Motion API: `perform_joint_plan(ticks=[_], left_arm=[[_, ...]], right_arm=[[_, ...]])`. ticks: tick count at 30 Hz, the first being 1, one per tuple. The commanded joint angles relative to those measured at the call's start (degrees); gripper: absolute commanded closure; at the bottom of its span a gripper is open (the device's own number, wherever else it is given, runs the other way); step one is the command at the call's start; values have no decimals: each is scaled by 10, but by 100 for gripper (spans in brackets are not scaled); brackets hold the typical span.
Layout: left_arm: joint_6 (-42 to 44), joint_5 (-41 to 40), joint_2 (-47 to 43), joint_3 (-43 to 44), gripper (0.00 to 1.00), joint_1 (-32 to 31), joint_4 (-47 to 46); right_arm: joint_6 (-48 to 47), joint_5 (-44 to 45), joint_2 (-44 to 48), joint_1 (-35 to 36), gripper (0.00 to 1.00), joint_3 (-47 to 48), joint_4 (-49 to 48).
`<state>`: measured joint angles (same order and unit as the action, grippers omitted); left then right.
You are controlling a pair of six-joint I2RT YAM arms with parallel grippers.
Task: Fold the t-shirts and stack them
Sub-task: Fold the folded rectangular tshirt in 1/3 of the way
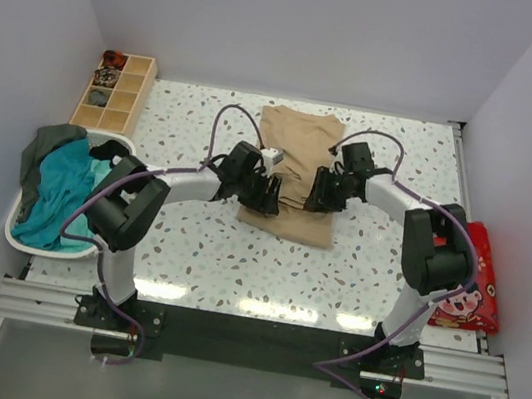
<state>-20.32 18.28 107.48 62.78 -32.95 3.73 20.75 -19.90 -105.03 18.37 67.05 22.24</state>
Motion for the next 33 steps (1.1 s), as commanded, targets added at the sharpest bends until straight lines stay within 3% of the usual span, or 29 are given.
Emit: perform_joint_plan(ticks=[1,14,20,24,27,33], left_arm=[[17,-79,-10,-8,37,6,3],[-64,-36,-105,-183,37,5,-65],[-129,-29,-198,-248,37,-33,-80],[-146,-62,-253,-230,35,-67,-58],[-140,-91,-286,-194,34,-68,-38],[-46,-187,-265,-85,29,-66,-5]], right_arm=[[-12,44,-25,0,57,65,-20],[-5,114,-96,-18,63,147,-33],[-12,119,-34,-18,60,105,-55],[-21,74,38,-18,56,76,-51],[-16,-9,86,-14,55,53,-49],[-12,-58,134,20,54,-16,-39]])
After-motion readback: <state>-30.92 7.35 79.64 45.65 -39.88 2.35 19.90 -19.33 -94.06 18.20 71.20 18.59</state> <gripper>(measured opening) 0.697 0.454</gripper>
